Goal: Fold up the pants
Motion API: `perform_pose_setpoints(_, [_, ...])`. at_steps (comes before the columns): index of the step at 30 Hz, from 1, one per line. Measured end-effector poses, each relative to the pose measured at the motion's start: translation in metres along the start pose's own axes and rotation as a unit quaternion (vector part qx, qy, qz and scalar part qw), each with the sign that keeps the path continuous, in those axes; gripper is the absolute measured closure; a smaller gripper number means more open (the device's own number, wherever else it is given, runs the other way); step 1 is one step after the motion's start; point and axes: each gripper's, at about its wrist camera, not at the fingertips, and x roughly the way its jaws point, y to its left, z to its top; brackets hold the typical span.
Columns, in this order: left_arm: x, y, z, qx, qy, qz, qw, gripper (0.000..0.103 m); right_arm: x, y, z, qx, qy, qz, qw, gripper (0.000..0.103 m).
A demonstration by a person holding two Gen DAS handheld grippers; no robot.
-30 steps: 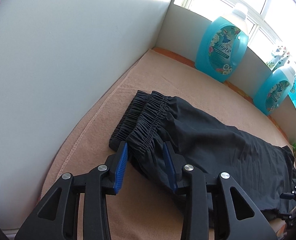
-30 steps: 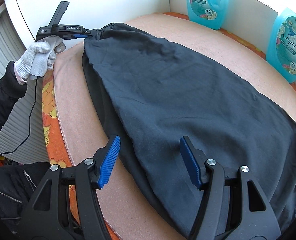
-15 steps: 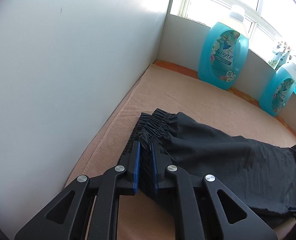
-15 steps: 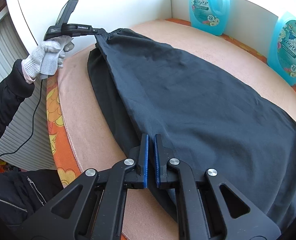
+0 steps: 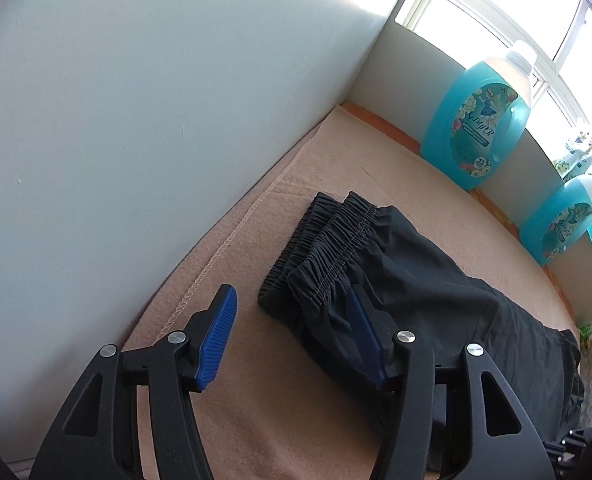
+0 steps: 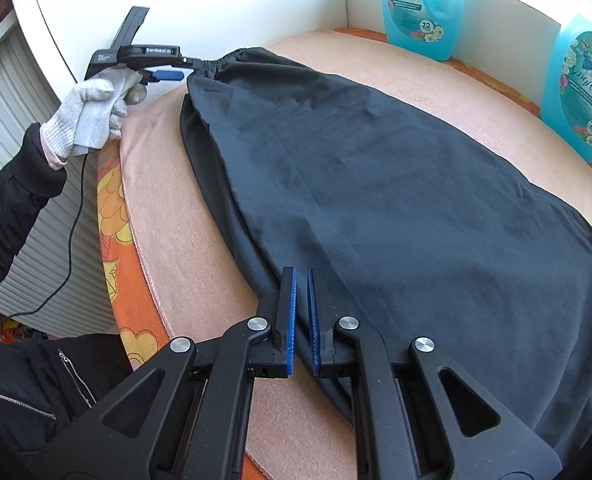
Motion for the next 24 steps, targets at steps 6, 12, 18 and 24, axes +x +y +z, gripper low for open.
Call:
perform_pose_setpoints(6, [0.015,-0.005,-0.009,0.0,0.008,0.015,0.9999,0.046,-0.026,-0.014,-0.007,0.045,-0.037,0.005,0.998,0.092])
perform_pose_setpoints(12, [0.021,-0.019,-0.011,0.009,-0.016,0.037,0.9991,0.051,-0.041,-0.024,-0.01,0.069,-0.057,-0.003,0.996,0.083])
perform_pose_setpoints(18, [0.018,-0.018,-0.01,0.005,-0.029,0.035,0.999,0.088,-0.046,-0.023,-0.002,0.072,-0.067,-0.004,0.995,0.083])
perform_pose_setpoints(24, [0.0,-0.02,-0.009,0.013,-0.051,0.002,0.9986,0.091,-0.049,-0.019,0.028,0.084,-0.081,0.004,0.993,0.082])
